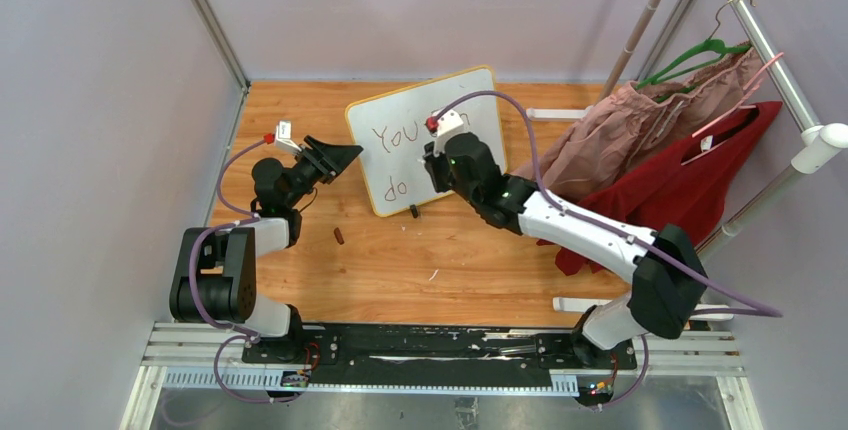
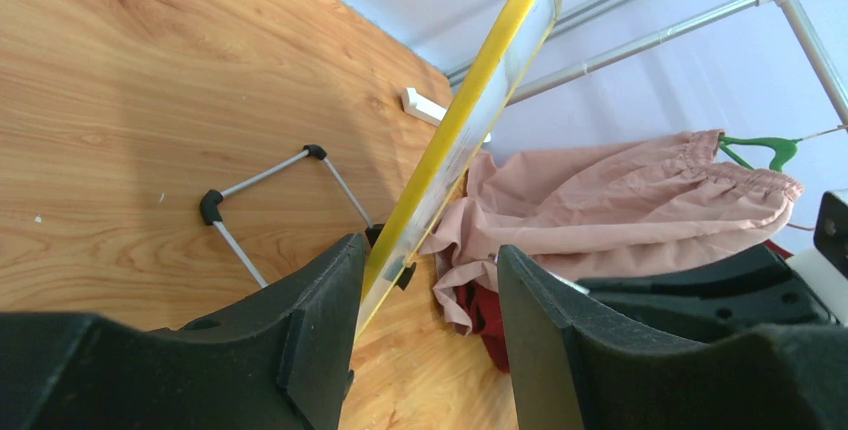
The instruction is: Write a sentence on the whiteboard
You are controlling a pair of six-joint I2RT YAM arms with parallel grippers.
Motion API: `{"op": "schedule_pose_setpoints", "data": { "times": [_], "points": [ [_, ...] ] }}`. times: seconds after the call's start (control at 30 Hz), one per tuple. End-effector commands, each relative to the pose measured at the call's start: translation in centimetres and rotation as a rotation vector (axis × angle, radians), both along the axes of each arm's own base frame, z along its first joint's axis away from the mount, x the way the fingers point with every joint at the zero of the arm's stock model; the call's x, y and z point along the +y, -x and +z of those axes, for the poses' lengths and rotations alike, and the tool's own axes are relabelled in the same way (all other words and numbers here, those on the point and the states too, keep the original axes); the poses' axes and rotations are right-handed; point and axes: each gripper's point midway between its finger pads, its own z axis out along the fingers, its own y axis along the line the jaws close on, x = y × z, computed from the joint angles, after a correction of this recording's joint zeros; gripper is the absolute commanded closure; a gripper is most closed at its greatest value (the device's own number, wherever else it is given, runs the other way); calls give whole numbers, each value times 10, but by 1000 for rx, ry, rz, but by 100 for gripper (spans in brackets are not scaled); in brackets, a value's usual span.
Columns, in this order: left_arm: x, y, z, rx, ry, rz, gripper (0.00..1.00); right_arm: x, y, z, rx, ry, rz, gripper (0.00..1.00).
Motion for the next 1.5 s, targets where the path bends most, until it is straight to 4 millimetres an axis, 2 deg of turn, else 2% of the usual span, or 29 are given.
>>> {"op": "schedule_pose_setpoints", "data": {
  "times": [0.0, 0.1, 0.17, 0.5, 0.77, 0.9, 1.1, 1.47],
  "points": [
    [-4, 4, 7, -44, -10, -25, 43, -31, -17, 3, -12, -40, -96, 100],
    [-3, 3, 4, -37, -18, -19, 42, -40, -22, 13, -55, -99, -110, 100],
    [-3, 2, 2, -32, -21, -15, 42, -39, -24, 18, -86, -109, -94, 100],
    [-2, 2, -2, -21, -30, -9, 42, -10, -19, 1, -55, -128, 12, 100],
    [-1, 2, -3, -17, -30, -5, 42, -10, -18, 3, -158, -71, -19, 100],
    [-1, 2, -3, -18, -30, -3, 42, -4, -18, -6, -185, -48, -4, 100],
    [-1, 2, -2, -20, -32, -3, 42, 5, -15, -8, -239, -27, 21, 100],
    [-1, 2, 0, -23, -24, -4, 42, 7, -14, -21, -165, -40, -5, 100]
  ]
}}
